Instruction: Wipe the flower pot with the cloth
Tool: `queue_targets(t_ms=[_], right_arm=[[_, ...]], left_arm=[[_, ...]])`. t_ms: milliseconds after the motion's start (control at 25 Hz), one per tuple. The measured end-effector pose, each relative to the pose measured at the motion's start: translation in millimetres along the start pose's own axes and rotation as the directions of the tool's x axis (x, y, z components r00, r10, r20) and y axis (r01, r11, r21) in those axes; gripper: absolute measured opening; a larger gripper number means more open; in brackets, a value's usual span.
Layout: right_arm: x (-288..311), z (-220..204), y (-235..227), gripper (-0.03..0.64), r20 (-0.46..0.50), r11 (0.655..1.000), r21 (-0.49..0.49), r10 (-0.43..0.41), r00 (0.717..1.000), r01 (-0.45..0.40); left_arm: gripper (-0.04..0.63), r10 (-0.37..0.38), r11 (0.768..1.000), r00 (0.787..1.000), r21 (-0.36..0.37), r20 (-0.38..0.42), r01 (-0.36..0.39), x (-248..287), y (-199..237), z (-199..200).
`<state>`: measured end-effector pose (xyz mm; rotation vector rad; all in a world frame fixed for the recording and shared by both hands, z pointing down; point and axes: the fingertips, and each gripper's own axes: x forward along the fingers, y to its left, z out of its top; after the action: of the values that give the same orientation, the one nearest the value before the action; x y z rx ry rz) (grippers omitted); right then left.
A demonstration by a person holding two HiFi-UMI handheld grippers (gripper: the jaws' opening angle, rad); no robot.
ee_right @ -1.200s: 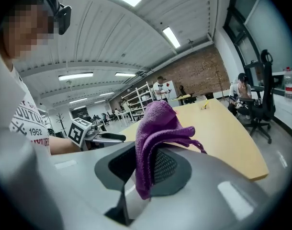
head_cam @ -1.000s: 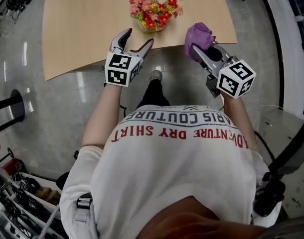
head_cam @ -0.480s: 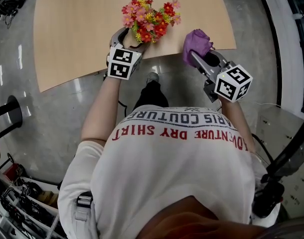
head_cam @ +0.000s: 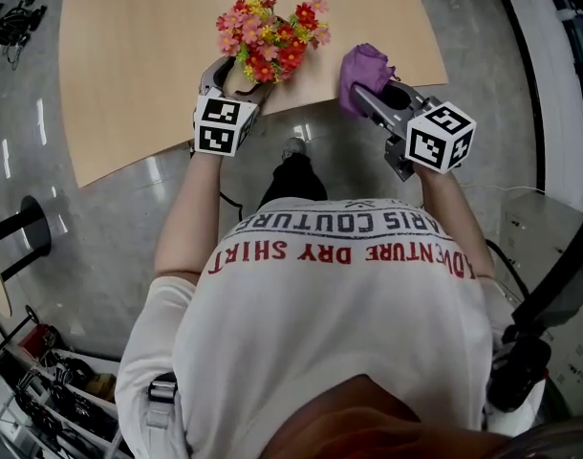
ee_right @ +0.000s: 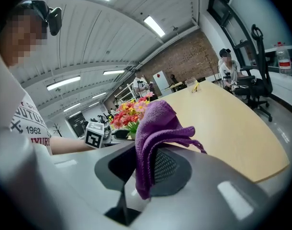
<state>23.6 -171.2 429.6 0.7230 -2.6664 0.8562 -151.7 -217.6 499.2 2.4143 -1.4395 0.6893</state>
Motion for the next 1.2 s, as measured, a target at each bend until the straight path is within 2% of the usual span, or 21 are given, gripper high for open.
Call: queue_targets(t_ms=[280,720,1000,1200], right_arm=[[21.8,24.2,-13.7,0.041,0.005,1.0,0.023,0.01,1.0,-0.01],[90.9,43.1,-33.8,0.041,-0.046,0.991,0.098,0.1,0.994,-0.096],[118.8,39.2,-31.1,0.041,-0.09,0.976,0.13,0.188,0.978,-0.176],[132.9,37.5,-33.7,0.041,-0.118,0.97,0.143,0.213,0.97,-0.196]], left_arm=[[0.342,-0.064,0.997,0.998,0.041,-0.002,0.064,-8.1,3.3,3.1],[0.342,-0.18,0.979,0.984,0.103,0.015,0.178,-1.9,18.5,0.3],[0.342,-0.216,0.97,0.976,0.121,0.017,0.213,-0.8,16.9,0.7],[0.342,-0.226,0.967,0.974,0.119,0.011,0.223,0.6,19.4,-0.6]])
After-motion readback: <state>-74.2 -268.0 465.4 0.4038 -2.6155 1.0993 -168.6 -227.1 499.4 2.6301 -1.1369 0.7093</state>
